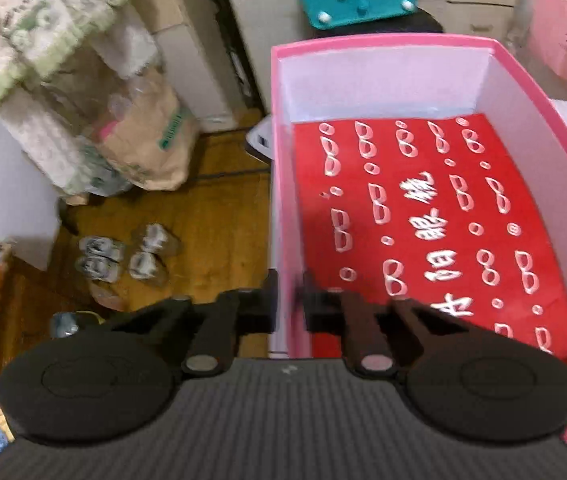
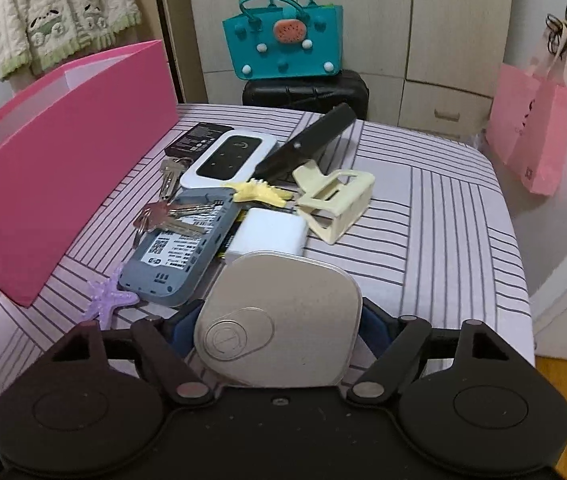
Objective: Organize rigid objects
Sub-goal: 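Carry the beige case into the pink box and open the right gripper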
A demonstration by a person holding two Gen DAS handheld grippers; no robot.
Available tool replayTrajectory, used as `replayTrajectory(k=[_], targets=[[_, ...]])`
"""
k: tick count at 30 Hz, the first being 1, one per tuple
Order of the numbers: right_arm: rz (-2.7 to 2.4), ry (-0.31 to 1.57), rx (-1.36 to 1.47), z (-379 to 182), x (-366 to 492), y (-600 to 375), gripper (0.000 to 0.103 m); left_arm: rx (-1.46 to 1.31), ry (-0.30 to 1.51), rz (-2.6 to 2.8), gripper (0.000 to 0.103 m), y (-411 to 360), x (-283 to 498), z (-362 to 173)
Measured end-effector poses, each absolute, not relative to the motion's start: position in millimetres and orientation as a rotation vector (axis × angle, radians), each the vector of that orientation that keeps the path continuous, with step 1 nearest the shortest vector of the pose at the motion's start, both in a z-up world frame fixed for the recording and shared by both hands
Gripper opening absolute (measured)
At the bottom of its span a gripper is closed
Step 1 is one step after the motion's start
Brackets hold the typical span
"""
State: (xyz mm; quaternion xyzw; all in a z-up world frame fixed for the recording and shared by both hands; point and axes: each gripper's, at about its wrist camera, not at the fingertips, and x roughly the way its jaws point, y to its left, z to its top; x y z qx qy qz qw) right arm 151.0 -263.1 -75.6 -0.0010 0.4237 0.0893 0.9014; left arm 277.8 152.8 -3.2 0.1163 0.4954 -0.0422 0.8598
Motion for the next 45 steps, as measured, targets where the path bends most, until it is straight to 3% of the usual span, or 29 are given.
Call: replayTrajectory(k=[16,26,37,45], targets=[[0.333,0.777,-0.03,0.2,157.2,-246.2,0.083,0.3,0.958,-0.145,0.005,143.8,262.9,-5.0],[0.625,0.763,-0.097,62.3,193.5,-171.6,0.083,0.336,0.938,-0.217,0.006,137.3,253.3,-1.6],[0.807,1.094,-0.159,11.6,275.4,-44.5,0.083,0.27,1.058,-0.206,0.006,142.6,269.3,-4.7],[0.787,1.23,-0.146,-18.4,299.0,-19.3,0.083,0.276,1.065,-0.199,0.005,140.5,267.2,-4.9]])
